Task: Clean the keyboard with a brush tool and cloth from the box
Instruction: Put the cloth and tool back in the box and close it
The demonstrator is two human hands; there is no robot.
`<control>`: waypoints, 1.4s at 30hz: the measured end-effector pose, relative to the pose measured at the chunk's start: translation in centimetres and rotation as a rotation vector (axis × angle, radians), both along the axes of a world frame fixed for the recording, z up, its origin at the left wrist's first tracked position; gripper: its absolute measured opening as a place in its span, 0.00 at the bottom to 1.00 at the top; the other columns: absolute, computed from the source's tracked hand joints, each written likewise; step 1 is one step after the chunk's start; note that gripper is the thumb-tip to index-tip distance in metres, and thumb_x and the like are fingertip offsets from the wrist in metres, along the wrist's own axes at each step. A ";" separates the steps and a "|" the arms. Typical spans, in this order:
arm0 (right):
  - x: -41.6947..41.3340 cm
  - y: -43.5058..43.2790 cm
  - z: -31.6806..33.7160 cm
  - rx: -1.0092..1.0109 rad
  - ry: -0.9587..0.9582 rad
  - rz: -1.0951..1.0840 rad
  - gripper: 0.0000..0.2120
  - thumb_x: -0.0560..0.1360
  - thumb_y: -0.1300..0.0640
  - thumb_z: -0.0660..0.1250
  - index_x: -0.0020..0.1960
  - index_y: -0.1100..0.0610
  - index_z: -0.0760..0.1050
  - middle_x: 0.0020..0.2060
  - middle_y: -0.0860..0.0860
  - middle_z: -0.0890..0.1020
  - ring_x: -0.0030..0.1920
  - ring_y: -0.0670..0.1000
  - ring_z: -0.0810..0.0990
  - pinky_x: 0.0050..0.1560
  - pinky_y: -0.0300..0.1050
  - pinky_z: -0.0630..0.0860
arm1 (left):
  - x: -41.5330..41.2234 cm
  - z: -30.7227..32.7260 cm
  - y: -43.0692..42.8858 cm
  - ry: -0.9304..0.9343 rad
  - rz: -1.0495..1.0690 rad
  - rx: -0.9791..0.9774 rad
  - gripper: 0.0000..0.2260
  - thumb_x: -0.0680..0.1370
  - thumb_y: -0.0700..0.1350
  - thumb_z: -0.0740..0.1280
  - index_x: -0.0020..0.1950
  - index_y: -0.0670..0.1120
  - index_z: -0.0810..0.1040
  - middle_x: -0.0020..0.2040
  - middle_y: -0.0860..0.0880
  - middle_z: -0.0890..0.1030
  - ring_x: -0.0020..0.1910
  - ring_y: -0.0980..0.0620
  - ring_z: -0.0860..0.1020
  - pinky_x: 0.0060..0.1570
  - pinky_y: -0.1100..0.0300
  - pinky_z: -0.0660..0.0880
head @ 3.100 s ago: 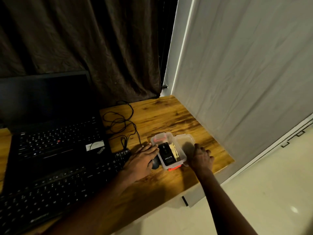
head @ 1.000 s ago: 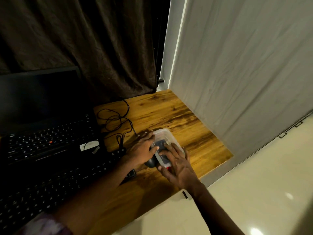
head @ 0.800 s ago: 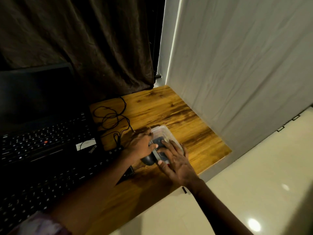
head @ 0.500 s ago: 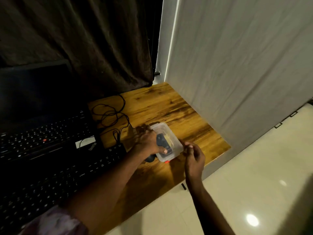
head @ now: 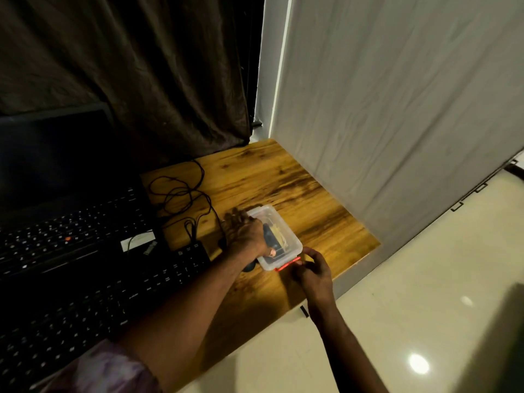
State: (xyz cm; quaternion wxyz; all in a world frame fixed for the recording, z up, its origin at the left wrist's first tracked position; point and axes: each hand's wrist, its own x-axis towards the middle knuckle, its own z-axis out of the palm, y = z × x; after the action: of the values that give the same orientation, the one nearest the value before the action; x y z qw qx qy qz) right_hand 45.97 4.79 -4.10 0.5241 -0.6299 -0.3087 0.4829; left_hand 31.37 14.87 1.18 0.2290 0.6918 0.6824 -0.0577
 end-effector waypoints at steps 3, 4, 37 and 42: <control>-0.3 -0.5 -0.1 0.126 -0.153 0.031 0.17 0.77 0.69 0.67 0.63 0.54 0.75 0.47 0.54 0.85 0.47 0.50 0.85 0.46 0.39 0.82 | 0.0 -0.1 -0.1 0.006 -0.011 0.010 0.44 0.66 0.64 0.78 0.75 0.47 0.66 0.79 0.39 0.58 0.78 0.36 0.56 0.74 0.42 0.59; -0.3 -0.6 -0.3 0.168 -0.235 0.052 0.19 0.77 0.67 0.68 0.65 0.53 0.74 0.48 0.50 0.84 0.48 0.45 0.84 0.47 0.37 0.81 | 0.0 0.0 -0.2 0.016 -0.017 0.015 0.43 0.67 0.64 0.77 0.75 0.47 0.66 0.79 0.39 0.57 0.78 0.36 0.55 0.75 0.41 0.58; 1.7 6.0 2.8 0.300 -1.112 0.534 0.16 0.80 0.41 0.61 0.51 0.54 0.75 0.46 0.49 0.79 0.46 0.54 0.81 0.43 0.47 0.77 | -0.6 -0.2 -0.4 0.031 -0.066 0.092 0.40 0.66 0.67 0.76 0.69 0.46 0.72 0.72 0.41 0.67 0.72 0.40 0.64 0.73 0.46 0.60; 1.3 4.9 6.5 -0.096 -1.131 0.677 0.36 0.71 0.31 0.68 0.71 0.51 0.67 0.64 0.53 0.74 0.68 0.55 0.71 0.67 0.47 0.67 | -1.4 0.4 0.7 -0.160 0.067 0.155 0.23 0.76 0.58 0.71 0.63 0.44 0.76 0.65 0.41 0.74 0.64 0.42 0.73 0.59 0.53 0.71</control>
State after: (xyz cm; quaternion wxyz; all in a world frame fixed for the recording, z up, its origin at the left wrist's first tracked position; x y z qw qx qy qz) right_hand 47.23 9.70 2.35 0.0718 -0.6773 -0.6954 0.2291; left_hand 30.00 15.53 1.55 0.2304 0.6866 0.6871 0.0585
